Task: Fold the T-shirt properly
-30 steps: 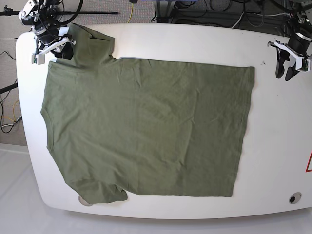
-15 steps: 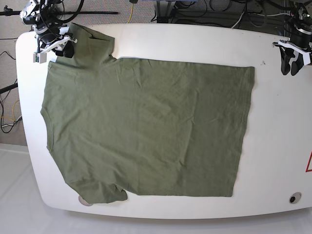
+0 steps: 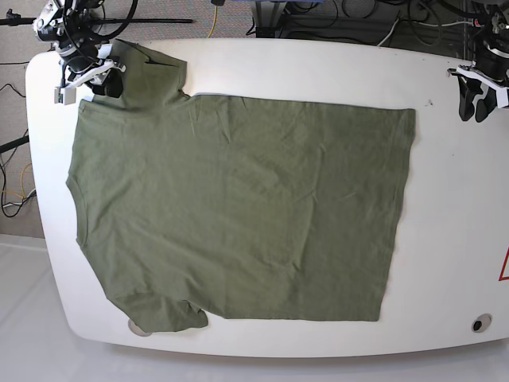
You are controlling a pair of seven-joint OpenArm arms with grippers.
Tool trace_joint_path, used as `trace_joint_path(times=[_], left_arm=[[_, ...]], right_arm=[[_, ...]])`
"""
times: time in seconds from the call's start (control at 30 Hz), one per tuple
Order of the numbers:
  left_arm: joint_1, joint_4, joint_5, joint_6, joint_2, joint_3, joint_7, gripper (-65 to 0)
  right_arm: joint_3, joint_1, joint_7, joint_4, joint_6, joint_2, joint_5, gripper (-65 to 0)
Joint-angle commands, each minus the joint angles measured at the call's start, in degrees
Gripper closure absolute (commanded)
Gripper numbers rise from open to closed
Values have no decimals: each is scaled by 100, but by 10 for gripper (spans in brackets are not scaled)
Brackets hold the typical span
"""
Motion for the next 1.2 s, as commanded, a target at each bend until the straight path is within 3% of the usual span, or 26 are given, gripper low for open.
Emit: trace_joint_path(times=[0.0,0.37,0.83,1.17], left_arm=[[46,49,-161,-8,-117,-47,-40,-200],[-15,-245,-443,-8,-81,-127,262,-212],[13,-69,-319,-8,0,-88,163,-208],[32,38,-355,-8,-15,-97,98,-210]], right_arm=[[-12,-2,-166,-26,-10,42,-78,-228],[-42,-149,-224,112,-10,-18,-41,-228],[1,-56,-172,56,-10,12,3,-229],[402,202,-210,-318,-10,110,318,-228]])
